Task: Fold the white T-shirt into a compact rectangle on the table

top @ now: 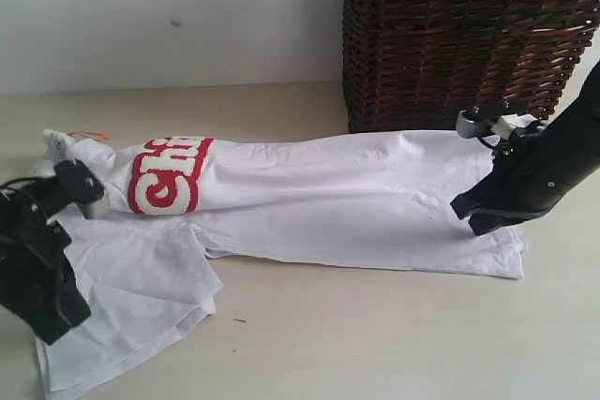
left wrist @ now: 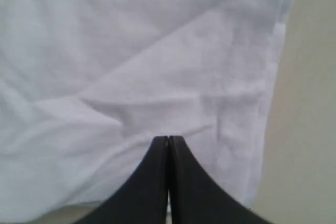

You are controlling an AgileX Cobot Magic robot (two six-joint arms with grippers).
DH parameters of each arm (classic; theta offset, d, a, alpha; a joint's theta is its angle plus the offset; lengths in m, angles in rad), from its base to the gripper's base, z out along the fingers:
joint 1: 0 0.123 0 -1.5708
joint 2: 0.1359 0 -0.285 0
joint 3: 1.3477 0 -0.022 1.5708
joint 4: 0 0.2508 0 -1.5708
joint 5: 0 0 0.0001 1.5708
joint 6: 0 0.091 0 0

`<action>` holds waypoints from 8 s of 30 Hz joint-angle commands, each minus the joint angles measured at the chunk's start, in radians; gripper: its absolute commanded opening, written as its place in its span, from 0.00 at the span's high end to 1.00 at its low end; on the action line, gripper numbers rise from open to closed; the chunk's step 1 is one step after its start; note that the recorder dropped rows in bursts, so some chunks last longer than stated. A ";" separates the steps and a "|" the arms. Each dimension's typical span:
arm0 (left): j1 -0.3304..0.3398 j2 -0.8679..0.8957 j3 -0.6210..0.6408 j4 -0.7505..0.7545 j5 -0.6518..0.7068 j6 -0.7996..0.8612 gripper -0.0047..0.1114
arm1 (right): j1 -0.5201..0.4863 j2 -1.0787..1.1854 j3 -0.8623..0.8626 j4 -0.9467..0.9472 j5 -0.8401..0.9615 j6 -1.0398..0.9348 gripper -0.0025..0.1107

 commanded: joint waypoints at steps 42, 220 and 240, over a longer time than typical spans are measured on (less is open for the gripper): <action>-0.199 -0.271 0.140 0.049 0.176 -0.301 0.96 | -0.004 -0.151 0.033 0.038 0.260 -0.048 0.98; -0.433 -0.082 -0.055 1.085 -0.373 -0.884 0.62 | -0.004 -0.500 0.089 0.267 0.154 -0.159 0.98; 0.004 -0.099 -0.149 0.511 0.090 -1.100 0.59 | -0.004 -0.500 0.089 0.303 0.180 -0.152 0.98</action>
